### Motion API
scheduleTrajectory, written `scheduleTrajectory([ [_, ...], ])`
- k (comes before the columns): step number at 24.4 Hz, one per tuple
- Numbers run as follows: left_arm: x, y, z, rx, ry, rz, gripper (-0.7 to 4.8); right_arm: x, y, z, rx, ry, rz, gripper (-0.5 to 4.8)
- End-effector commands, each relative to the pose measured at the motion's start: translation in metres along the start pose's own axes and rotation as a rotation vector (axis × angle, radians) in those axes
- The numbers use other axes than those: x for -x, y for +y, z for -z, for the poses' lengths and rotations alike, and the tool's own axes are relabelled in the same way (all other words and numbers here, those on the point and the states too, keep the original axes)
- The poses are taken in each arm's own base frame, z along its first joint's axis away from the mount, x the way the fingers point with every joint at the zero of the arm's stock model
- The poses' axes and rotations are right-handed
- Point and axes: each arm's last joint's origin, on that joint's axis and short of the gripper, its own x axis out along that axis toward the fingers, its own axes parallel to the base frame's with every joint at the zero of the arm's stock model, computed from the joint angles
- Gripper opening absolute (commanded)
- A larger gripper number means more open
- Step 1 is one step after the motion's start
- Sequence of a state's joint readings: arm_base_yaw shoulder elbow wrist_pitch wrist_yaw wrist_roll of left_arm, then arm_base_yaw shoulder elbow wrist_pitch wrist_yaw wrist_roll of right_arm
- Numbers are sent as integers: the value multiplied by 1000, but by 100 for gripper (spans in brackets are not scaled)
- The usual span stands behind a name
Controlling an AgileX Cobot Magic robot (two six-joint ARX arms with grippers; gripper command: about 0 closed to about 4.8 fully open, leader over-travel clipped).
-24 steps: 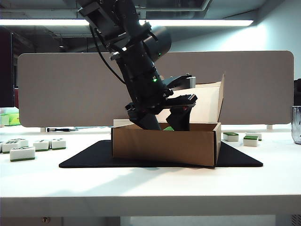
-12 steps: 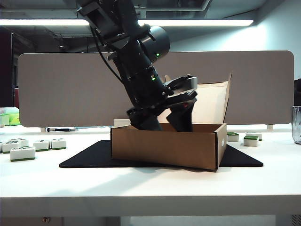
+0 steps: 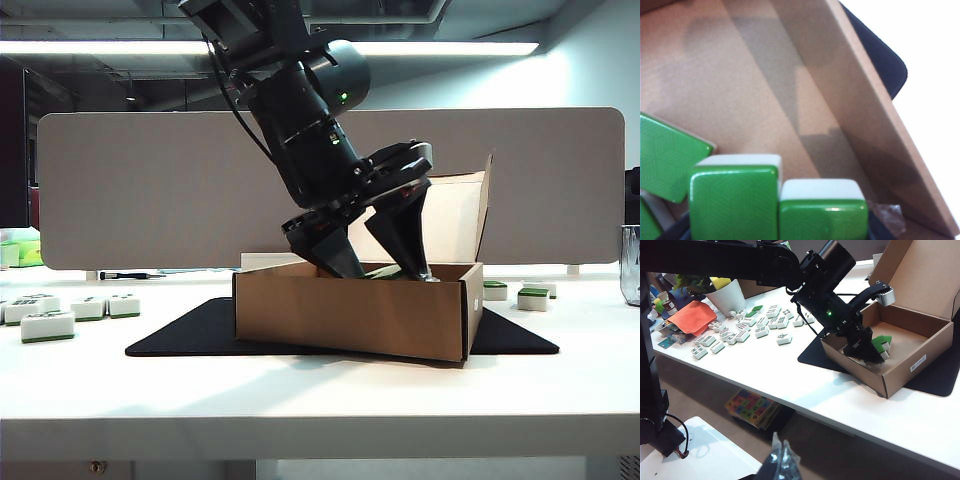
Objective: Pick up four mahjong tiles and put them into the paper box.
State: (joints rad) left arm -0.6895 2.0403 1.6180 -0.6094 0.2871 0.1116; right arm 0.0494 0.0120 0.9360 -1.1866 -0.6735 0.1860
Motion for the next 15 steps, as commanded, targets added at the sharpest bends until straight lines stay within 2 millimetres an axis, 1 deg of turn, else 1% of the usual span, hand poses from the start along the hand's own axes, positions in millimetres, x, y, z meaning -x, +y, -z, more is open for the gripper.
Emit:
scheduleTrajectory([
  [1,-2,0,-1,-6,-2,4,362,2,2,0,22,-23,-3,-1],
  [8,-16,4,6,9,49,7,363,2,2,0,22,-23,-3,-1],
  [15,-19,6,6,4,48,-22,373,2,1,0,22,-23,-3,-1],
])
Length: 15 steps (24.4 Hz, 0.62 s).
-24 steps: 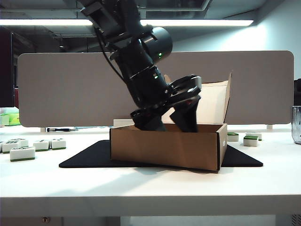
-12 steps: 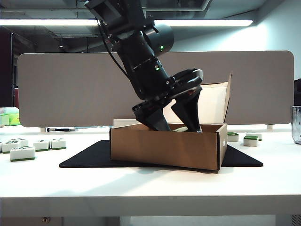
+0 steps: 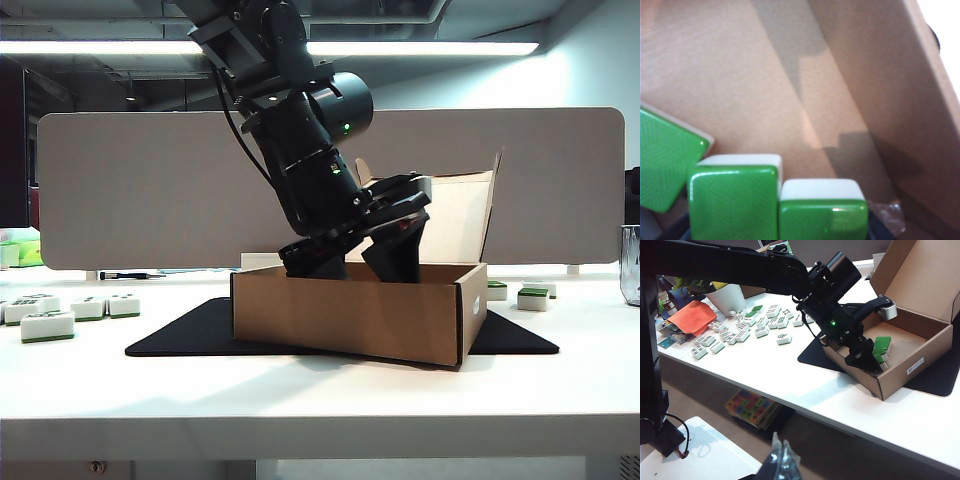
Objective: Pick up four mahjong tiles and put them into the paper box.
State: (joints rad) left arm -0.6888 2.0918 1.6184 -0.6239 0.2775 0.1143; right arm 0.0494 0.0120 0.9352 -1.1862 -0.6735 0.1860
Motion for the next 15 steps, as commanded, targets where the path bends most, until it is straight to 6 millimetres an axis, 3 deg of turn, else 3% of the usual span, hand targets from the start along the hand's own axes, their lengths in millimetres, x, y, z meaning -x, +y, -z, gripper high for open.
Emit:
scheduleTrajectory([
  [1,2,0,-3,-13,-18,-29,373,2,2,0,22,-23,-3,-1],
  [4,2,1,-4,-16,-26,-37,377,2,2,0,22,-23,-3,-1],
  [10,5,0,-8,-22,-46,-39,437,2,2,0,22,-23,-3,-1],
  [15,35,-6,-32,-27,-61,-40,435,2,2,0,22,-23,-3,-1],
])
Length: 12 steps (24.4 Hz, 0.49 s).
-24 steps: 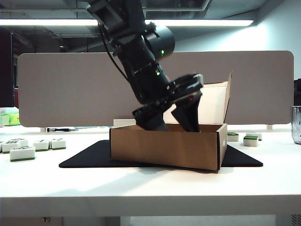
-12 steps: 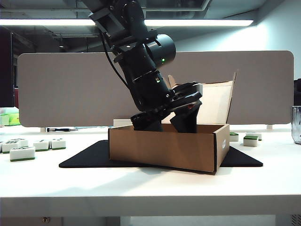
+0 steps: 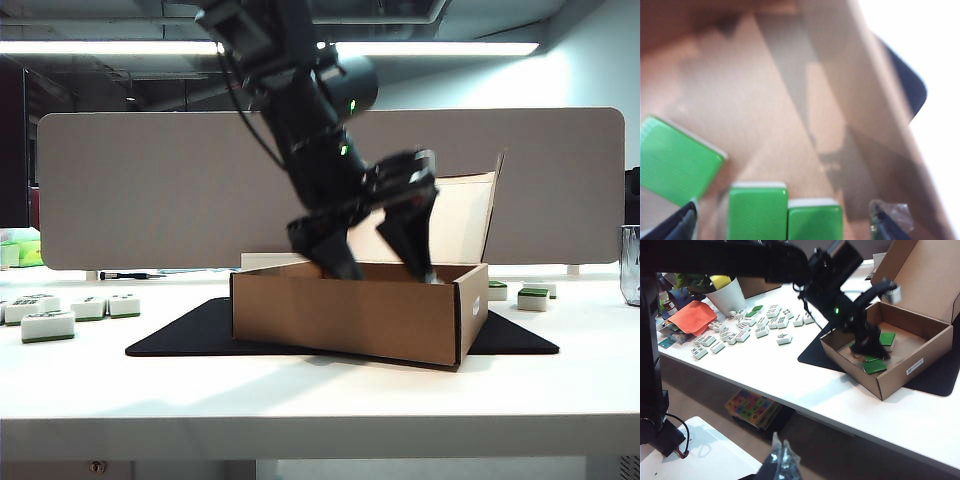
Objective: Pick up four mahjong tiles and put them into the paper box.
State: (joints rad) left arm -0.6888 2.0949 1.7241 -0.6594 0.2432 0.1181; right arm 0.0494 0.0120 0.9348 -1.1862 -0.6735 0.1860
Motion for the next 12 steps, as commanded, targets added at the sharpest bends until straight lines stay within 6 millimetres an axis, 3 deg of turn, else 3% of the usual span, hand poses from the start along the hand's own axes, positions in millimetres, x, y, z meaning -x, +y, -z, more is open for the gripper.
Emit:
scheduleTrajectory([
  [1,21,-4,-14,-5,3,2,435,2,2,0,23,-24,-3,-1],
  [6,57,-8,-29,-88,46,-57,429,2,1,0,26,-31,12,-1],
  [9,97,4,-28,-110,22,-135,415,-2,-3,-5,54,-83,71,-1],
  [12,142,21,-19,-100,19,-213,275,-13,-12,-9,84,-129,80,-1],
])
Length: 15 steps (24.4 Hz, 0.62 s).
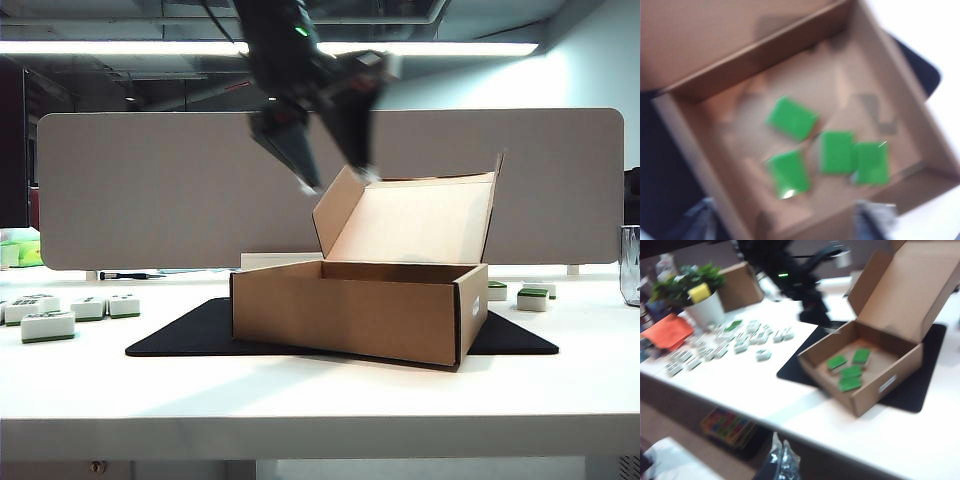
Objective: Pick up four mahjong tiles and put them into the paper box.
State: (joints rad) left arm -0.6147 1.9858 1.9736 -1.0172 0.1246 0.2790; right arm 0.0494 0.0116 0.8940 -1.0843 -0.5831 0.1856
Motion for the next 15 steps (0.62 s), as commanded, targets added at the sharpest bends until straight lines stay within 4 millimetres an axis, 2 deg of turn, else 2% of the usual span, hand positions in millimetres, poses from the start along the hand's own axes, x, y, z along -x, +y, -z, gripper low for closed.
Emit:
scheduleTrajectory([
  [1,53,25,15,30,-16,-91,221,-14,-9,-2,51,-75,-2,-1],
  [5,104,51,36,114,-65,-170,173,-32,-22,2,64,-96,-5,-1],
  [6,126,59,47,149,-90,-207,165,-40,-28,3,73,-109,-7,-1],
  [7,149,64,61,185,-121,-252,105,-47,-33,5,84,-128,-4,-1],
  [8,158,65,69,200,-130,-270,82,-52,-37,6,89,-137,1,-1],
  [9,176,66,88,231,-155,-312,50,-58,-42,9,95,-151,12,-1],
  [11,187,65,106,259,-181,-355,48,-66,-49,12,101,-171,38,-1],
  [12,195,63,124,283,-205,-394,47,-73,-54,17,106,-181,39,-1],
  [13,197,61,131,292,-215,-411,47,-77,-58,19,110,-187,39,-1],
  [14,201,56,150,310,-241,-451,46,-83,-63,24,111,-189,38,-1],
  [15,203,52,160,317,-260,-474,45,-87,-66,28,111,-188,38,-1],
])
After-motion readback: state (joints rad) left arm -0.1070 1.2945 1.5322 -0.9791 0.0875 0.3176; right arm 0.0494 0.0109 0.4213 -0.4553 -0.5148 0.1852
